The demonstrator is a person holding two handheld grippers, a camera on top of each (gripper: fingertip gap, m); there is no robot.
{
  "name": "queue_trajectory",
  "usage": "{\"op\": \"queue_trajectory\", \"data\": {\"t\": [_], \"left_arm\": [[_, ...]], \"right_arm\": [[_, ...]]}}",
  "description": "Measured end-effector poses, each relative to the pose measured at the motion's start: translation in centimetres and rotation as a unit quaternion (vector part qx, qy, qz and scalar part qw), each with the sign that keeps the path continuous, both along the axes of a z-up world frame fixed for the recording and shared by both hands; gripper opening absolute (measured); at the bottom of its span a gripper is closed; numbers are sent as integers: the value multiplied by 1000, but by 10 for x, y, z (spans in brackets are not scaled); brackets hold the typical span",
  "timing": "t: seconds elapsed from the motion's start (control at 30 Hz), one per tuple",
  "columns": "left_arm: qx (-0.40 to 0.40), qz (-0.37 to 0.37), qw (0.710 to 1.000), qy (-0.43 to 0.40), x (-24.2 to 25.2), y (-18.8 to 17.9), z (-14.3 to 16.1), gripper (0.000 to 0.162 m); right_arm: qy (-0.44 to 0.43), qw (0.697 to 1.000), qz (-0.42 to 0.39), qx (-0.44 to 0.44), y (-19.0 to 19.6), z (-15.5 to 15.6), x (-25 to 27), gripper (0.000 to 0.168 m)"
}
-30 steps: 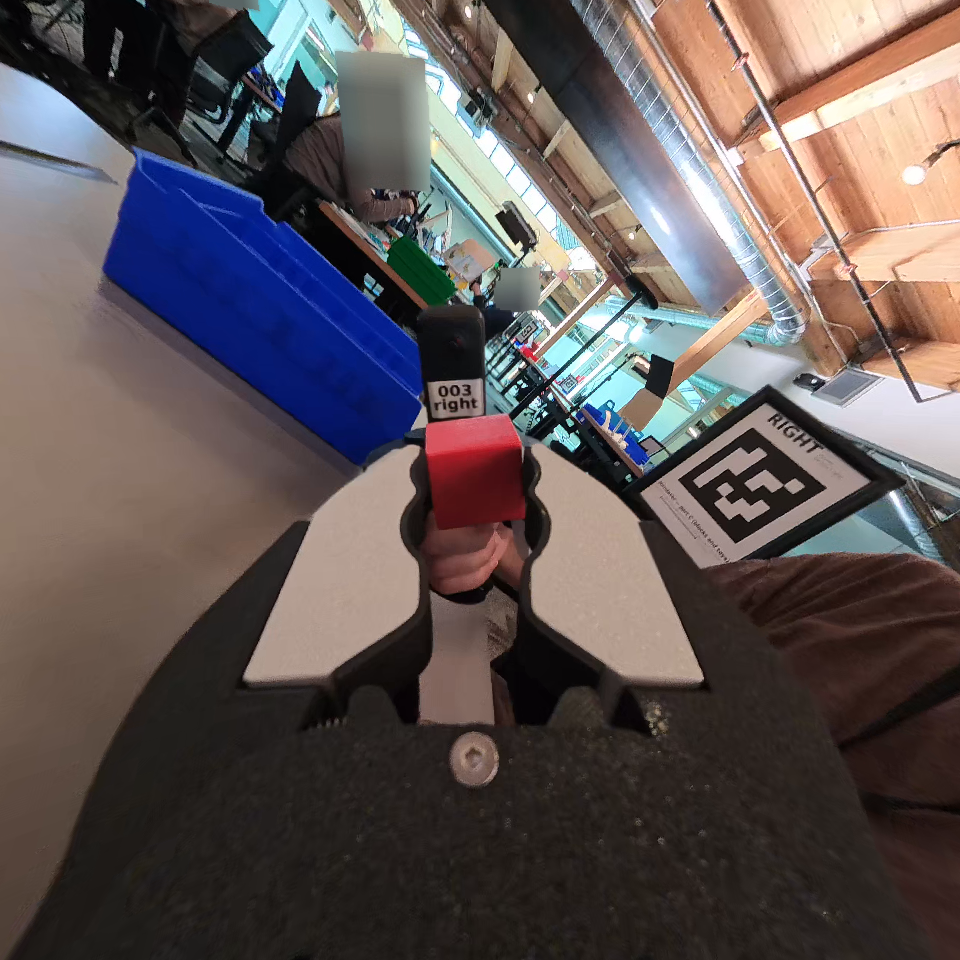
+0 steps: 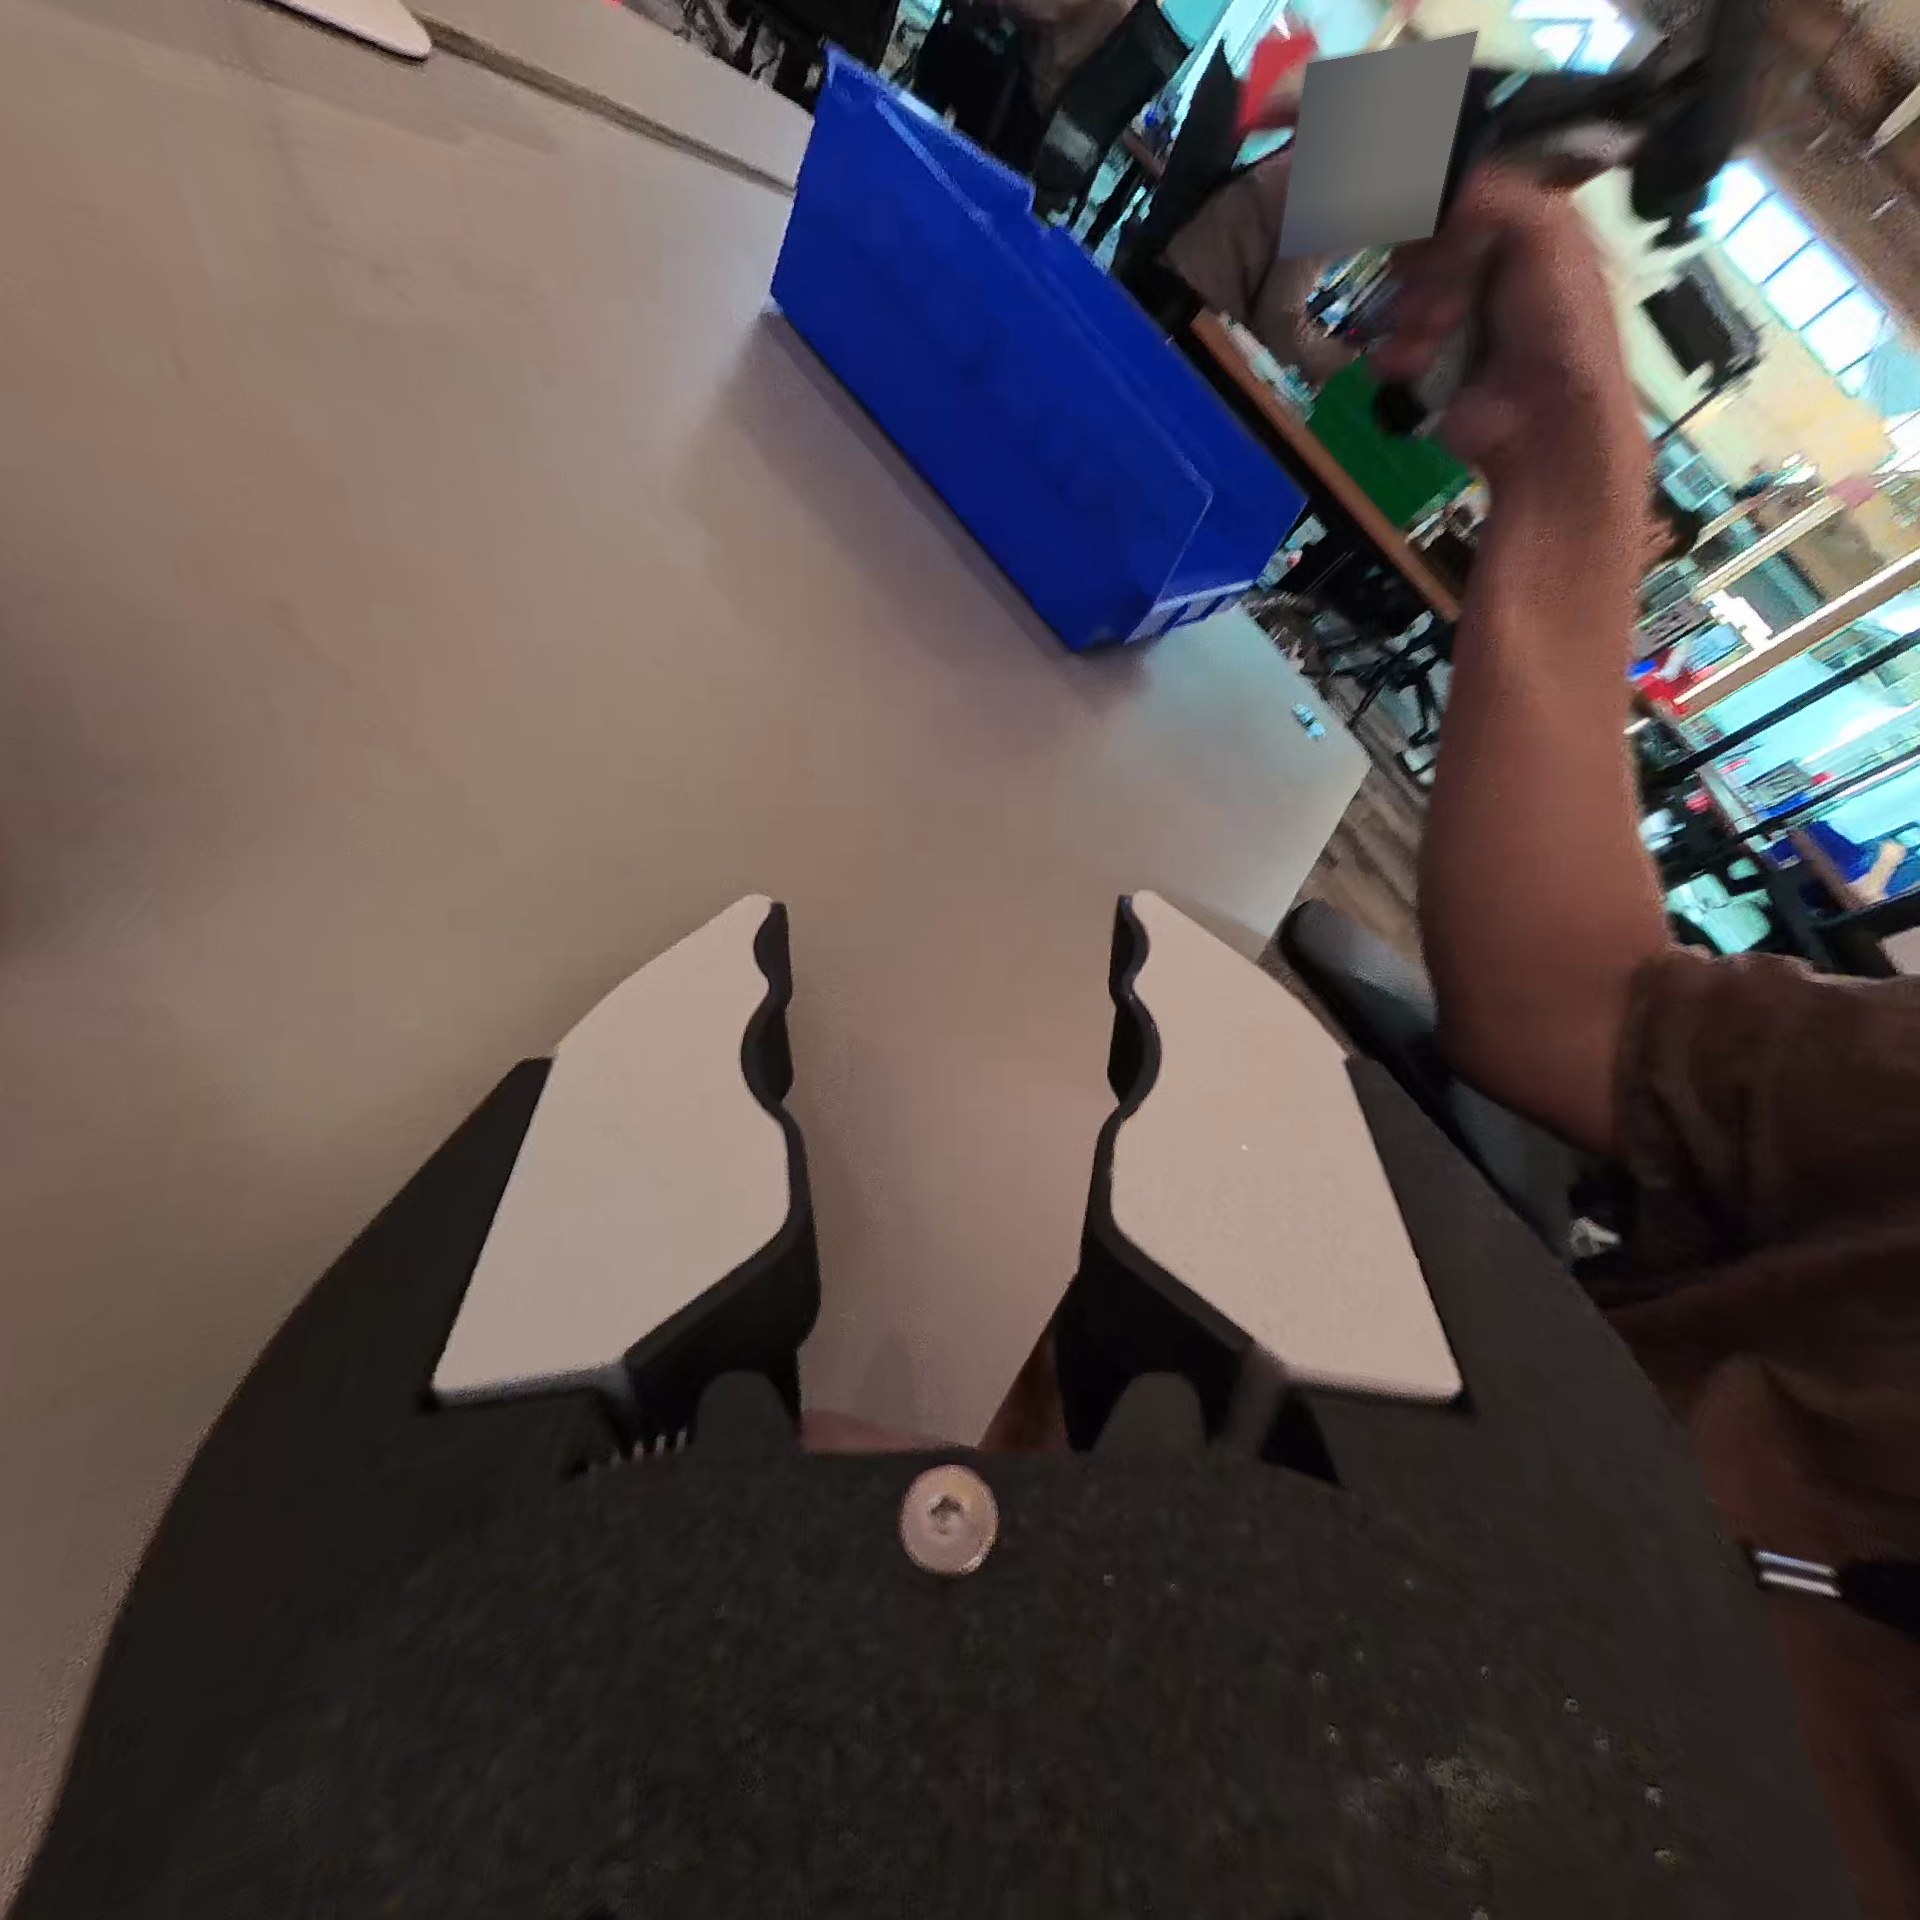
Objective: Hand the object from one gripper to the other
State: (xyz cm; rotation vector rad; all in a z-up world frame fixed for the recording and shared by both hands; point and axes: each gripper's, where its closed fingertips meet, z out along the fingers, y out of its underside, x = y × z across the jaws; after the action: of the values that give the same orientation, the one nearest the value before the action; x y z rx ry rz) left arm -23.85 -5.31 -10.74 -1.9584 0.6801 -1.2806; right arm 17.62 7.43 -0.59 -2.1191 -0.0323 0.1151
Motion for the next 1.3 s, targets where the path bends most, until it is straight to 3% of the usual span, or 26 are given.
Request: {"op": "queue_trajectory", "data": {"t": [0.1, 0.2, 0.3, 0.53, 0.7, 0.77, 0.83, 0.97, 1.03, 1.1, 1.17, 1.23, 1.3], "left_arm": [[8, 3, 1000, 10, 1, 4, -5, 57], [9, -4, 999, 50, 2, 6, -21, 56], [4, -15, 998, 55, 6, 2, -24, 56], [9, -25, 997, 74, 8, -3, -30, 56], [-4, -25, 997, 73, 6, -2, -32, 56], [-3, -23, 997, 67, 5, -2, -29, 56], [1, -20, 998, 64, 3, -2, -25, 56], [47, -14, 994, 98, -3, 0, -26, 56], [75, -14, 989, 125, -8, 0, -26, 56], [99, -25, 982, 157, -13, -2, -25, 54], [132, -29, 975, 178, -18, -2, -17, 51], [153, -32, 970, 188, -26, -1, -4, 49], [177, -24, 960, 213, -42, 11, 10, 50]], "right_arm": [[-41, 990, -31, -132, 6, -76, 24, 35], [-48, 973, -34, -225, 5, -130, 29, 35], [-62, 962, -33, -264, 4, -155, 31, 35], [-75, 952, -26, -295, 3, -175, 28, 35], [-99, 957, -40, -270, 9, -171, 31, 35], [-107, 963, -48, -243, 7, -149, 34, 48], [-93, 979, -49, -176, 4, -100, 28, 47], [-62, 997, -22, 48, -21, 23, -5, 42], [-37, 992, 4, 118, -42, 44, -30, 42], [0, 990, 53, 134, -64, 24, -64, 47], [30, 988, 113, 104, -89, -22, -102, 65], [37, 987, 133, 79, -115, -66, -126, 62], [42, 986, 132, 95, -132, -88, -139, 62]]}}
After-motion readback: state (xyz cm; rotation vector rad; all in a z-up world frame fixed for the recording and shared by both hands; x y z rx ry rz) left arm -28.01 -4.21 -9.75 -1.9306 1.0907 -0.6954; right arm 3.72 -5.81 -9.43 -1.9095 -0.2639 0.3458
